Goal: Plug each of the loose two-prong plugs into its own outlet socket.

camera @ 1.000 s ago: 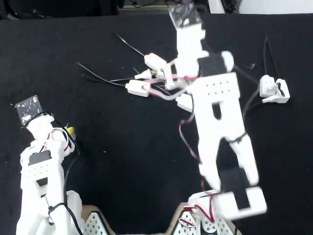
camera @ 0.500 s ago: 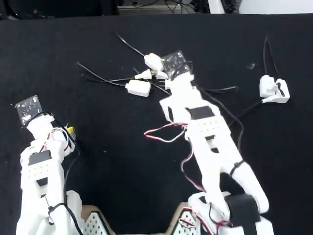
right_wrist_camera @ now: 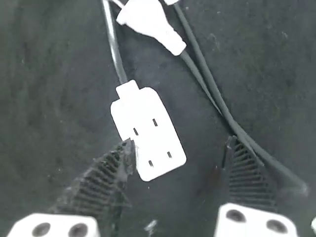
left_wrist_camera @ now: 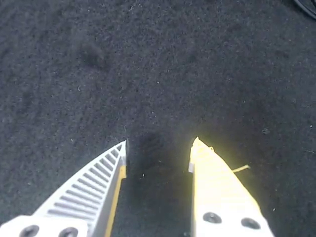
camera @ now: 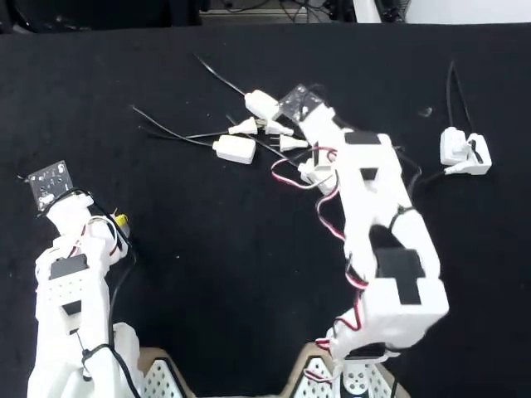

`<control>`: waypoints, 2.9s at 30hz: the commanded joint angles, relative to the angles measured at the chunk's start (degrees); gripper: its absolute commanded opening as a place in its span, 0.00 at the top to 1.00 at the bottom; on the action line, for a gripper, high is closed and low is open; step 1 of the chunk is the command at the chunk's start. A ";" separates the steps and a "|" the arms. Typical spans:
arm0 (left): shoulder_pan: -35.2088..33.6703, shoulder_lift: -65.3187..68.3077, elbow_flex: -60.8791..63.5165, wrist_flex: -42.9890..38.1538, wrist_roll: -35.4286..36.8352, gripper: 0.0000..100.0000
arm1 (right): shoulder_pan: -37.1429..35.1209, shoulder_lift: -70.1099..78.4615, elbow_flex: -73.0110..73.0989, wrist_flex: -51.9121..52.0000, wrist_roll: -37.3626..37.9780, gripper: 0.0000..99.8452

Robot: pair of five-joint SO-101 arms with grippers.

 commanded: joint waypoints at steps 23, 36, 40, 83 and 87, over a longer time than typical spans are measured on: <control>0.13 -1.14 -0.75 -0.62 0.18 0.79 | -5.45 -25.45 4.26 21.27 0.79 0.99; -4.18 -1.23 -1.71 -0.53 0.62 0.79 | -20.13 -59.91 26.77 12.13 -7.56 0.99; -7.25 -1.14 -6.73 6.77 0.70 0.79 | -27.52 -57.01 34.77 6.51 -10.02 0.99; -3.38 -0.62 -8.48 13.19 2.55 0.79 | 6.68 -9.36 -5.93 10.55 1.85 0.74; -3.47 -0.62 -8.48 13.19 2.55 0.79 | 6.59 3.47 -14.11 7.56 5.36 0.74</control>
